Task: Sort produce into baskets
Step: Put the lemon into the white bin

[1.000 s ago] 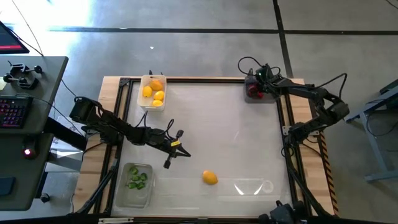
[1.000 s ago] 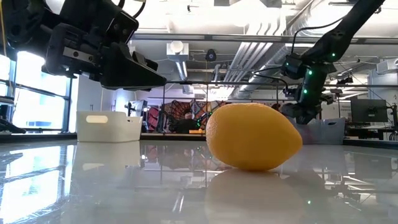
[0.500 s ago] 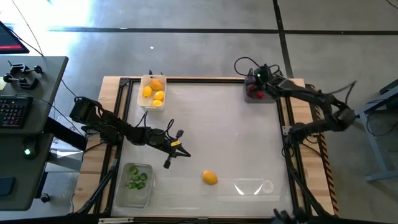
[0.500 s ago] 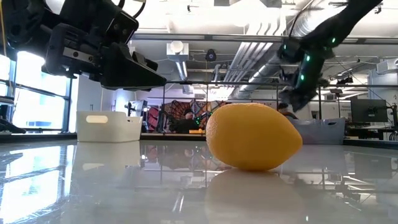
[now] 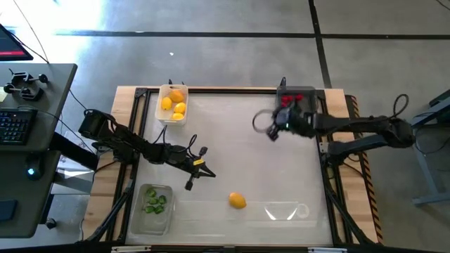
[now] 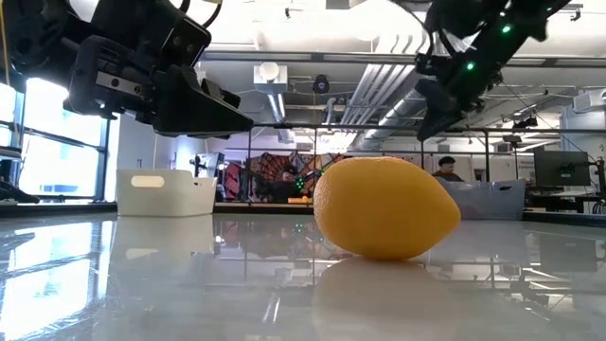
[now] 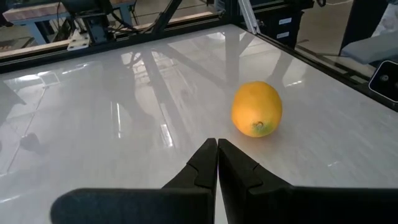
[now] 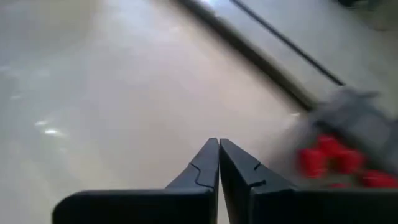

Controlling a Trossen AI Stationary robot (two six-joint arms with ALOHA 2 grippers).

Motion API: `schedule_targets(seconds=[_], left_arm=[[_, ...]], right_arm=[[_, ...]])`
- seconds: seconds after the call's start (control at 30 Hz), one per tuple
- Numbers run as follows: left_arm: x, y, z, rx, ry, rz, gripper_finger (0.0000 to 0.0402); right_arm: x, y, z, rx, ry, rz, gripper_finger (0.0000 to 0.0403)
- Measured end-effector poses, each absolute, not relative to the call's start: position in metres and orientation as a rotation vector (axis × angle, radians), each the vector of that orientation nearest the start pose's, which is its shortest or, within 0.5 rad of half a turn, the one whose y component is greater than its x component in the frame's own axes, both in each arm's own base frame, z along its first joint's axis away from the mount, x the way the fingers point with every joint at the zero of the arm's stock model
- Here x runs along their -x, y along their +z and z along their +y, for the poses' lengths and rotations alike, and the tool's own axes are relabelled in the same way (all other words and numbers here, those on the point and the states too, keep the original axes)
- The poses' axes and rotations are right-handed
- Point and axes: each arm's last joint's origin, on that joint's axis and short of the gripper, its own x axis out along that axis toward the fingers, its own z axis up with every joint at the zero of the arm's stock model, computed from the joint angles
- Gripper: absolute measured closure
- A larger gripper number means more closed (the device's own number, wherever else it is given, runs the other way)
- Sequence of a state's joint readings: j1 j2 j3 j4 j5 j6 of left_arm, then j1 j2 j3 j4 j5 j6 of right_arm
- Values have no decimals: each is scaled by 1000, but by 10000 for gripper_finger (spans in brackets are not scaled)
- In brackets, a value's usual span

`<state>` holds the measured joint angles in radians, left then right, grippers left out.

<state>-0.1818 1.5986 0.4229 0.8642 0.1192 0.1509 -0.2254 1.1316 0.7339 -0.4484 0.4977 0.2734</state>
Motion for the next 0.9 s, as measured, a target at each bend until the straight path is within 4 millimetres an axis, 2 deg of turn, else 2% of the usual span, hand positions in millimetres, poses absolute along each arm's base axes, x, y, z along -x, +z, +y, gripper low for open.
schedule_targets(seconds=[0.23,0.47,0.73,0.9], left_arm=[[-264,135,-52,-167,-322,286,401],[-264,135,-52,-169,-320,284,401],[-264,136,-52,-159,-318,280,401],[-264,136,-52,-147,-317,282,401]], right_arm=[[-220,216,2,-182,-567,686,402],[-220,212,53,-199,-350,589,402],[-227,192,96,-170,-157,608,402],[-237,170,112,-271,-80,677,402]])
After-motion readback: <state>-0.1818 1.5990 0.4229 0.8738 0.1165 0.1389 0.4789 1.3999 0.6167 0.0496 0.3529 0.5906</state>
